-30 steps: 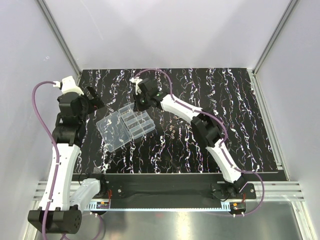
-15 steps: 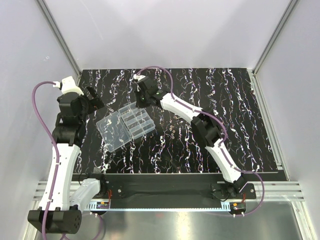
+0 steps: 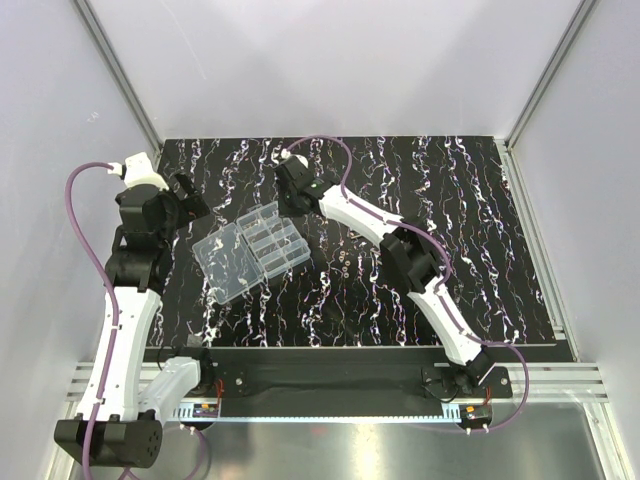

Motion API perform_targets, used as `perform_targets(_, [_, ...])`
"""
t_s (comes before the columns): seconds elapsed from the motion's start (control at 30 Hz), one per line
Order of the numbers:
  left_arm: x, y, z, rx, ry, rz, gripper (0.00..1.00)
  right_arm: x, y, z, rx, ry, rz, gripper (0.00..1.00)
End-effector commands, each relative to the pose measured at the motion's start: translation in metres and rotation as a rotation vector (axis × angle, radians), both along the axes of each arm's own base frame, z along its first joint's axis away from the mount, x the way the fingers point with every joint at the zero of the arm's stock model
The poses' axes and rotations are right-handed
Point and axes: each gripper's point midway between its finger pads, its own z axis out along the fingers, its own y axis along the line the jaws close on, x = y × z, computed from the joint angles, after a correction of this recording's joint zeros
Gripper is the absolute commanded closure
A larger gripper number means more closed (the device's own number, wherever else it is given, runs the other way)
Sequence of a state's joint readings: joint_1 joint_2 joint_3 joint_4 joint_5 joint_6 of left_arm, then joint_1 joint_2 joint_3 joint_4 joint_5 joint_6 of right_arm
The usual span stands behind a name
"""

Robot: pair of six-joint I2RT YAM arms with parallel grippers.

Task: Sort the screws and nuts into containers

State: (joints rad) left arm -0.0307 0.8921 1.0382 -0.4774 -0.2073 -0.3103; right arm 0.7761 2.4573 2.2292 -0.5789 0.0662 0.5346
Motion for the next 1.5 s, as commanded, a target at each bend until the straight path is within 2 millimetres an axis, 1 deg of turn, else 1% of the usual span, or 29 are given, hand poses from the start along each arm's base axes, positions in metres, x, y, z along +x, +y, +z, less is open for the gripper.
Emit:
perform_targets(0.0, [0.003, 0.003, 0.014, 0.020, -0.043, 0.011, 0.01, 0.008, 0.003, 0.010, 0.019, -0.020, -0.047, 1.00])
perform_targets(0.17, [0.003, 0.003, 0.015, 0.020, -0.046, 0.011, 0.01, 0.008, 0.007, 0.006, 0.032, -0.002, -0.042, 1.00])
perform_targets(0.27, [0.003, 0.003, 0.015, 0.021, -0.046, 0.010, 0.01, 0.007, 0.010, 0.009, 0.042, 0.004, -0.032, 0.91])
perform_targets(0.3, [0.003, 0.002, 0.015, 0.021, -0.046, 0.009, 0.01, 0.007, 0.010, 0.010, 0.045, 0.003, -0.030, 0.79])
perform_targets(0.37, [0.004, 0.002, 0.014, 0.021, -0.043, 0.007, 0.01, 0.006, 0.012, 0.017, 0.054, 0.000, -0.019, 0.69])
perform_targets(0.43, [0.004, 0.002, 0.015, 0.021, -0.046, 0.007, 0.01, 0.005, 0.015, 0.028, 0.070, -0.003, -0.007, 0.58])
perform_targets(0.5, [0.004, 0.002, 0.015, 0.023, -0.046, 0.007, 0.01, 0.005, 0.018, 0.043, 0.096, -0.015, 0.003, 0.52])
perform_targets(0.53, [0.003, 0.002, 0.016, 0.023, -0.049, 0.007, 0.01, 0.004, 0.019, 0.051, 0.103, -0.021, 0.011, 0.46])
perform_targets(0.57, [0.003, 0.001, 0.015, 0.023, -0.044, 0.005, 0.01, 0.003, 0.018, 0.056, 0.105, -0.026, 0.013, 0.45])
perform_targets(0.63, [0.003, 0.001, 0.015, 0.024, -0.044, 0.005, 0.01, 0.008, 0.008, 0.079, 0.084, -0.070, -0.009, 0.44])
perform_targets(0.7, [0.003, 0.001, 0.015, 0.022, -0.047, 0.004, 0.01, 0.022, -0.013, 0.098, 0.040, -0.133, -0.037, 0.41])
perform_targets(0.73, [0.003, -0.001, 0.015, 0.022, -0.046, -0.005, 0.01, 0.030, -0.032, 0.118, 0.028, -0.174, -0.092, 0.40])
perform_targets(0.77, [0.004, -0.002, 0.014, 0.022, -0.045, -0.010, 0.01, 0.036, -0.048, 0.124, 0.020, -0.173, -0.122, 0.40])
perform_targets(0.8, [0.005, -0.004, 0.014, 0.022, -0.045, -0.020, 0.01, 0.039, -0.068, 0.112, -0.009, -0.143, -0.147, 0.41])
perform_targets(0.83, [0.005, -0.005, 0.014, 0.021, -0.045, -0.024, 0.01, 0.056, -0.107, 0.130, 0.000, -0.161, -0.220, 0.41])
perform_targets(0.87, [0.005, -0.007, 0.013, 0.019, -0.043, -0.035, 0.01, 0.065, -0.128, 0.131, -0.011, -0.174, -0.258, 0.41])
perform_targets(0.9, [0.006, -0.009, 0.013, 0.019, -0.043, -0.043, 0.01, 0.066, -0.157, 0.105, -0.071, -0.135, -0.300, 0.41])
perform_targets(0.93, [0.006, -0.010, 0.012, 0.017, -0.042, -0.049, 0.01, 0.079, -0.198, 0.117, -0.089, -0.167, -0.376, 0.41])
perform_targets(0.97, [0.006, -0.010, 0.012, 0.017, -0.040, -0.052, 0.01, 0.083, -0.222, 0.110, -0.112, -0.159, -0.413, 0.42])
perform_targets(1.0, [0.007, -0.011, 0.011, 0.016, -0.038, -0.053, 0.01, 0.080, -0.246, 0.090, -0.152, -0.117, -0.446, 0.42])
perform_targets(1.03, [0.007, -0.011, 0.010, 0.015, -0.035, -0.056, 0.01, 0.082, -0.264, 0.085, -0.163, -0.104, -0.478, 0.44])
perform_targets(1.07, [0.008, -0.012, 0.011, 0.015, -0.035, -0.058, 0.01, 0.087, -0.297, 0.076, -0.177, -0.077, -0.536, 0.46])
perform_targets(1.1, [0.008, -0.011, 0.010, 0.015, -0.032, -0.058, 0.01, 0.082, -0.309, 0.061, -0.199, -0.043, -0.556, 0.47])
perform_targets(1.17, [0.009, -0.012, 0.008, 0.016, -0.028, -0.060, 0.01, 0.084, -0.333, 0.047, -0.228, -0.034, -0.610, 0.46])
perform_targets(1.2, [0.009, -0.011, 0.008, 0.015, -0.025, -0.058, 0.01, 0.080, -0.341, 0.033, -0.257, -0.016, -0.624, 0.47])
perform_targets(1.23, [0.010, -0.012, 0.007, 0.013, -0.023, -0.059, 0.01, 0.084, -0.348, 0.025, -0.281, -0.027, -0.648, 0.46])
perform_targets(1.33, [0.012, -0.012, 0.004, 0.014, -0.013, -0.057, 0.01, 0.087, -0.363, 0.002, -0.294, 0.011, -0.696, 0.46])
perform_targets(1.4, [0.012, -0.011, 0.003, 0.013, -0.010, -0.055, 0.01, 0.094, -0.366, -0.002, -0.288, 0.012, -0.708, 0.46])
perform_targets(1.47, [0.012, -0.011, 0.002, 0.017, -0.006, -0.055, 0.01, 0.097, -0.366, -0.015, -0.304, 0.031, -0.701, 0.46])
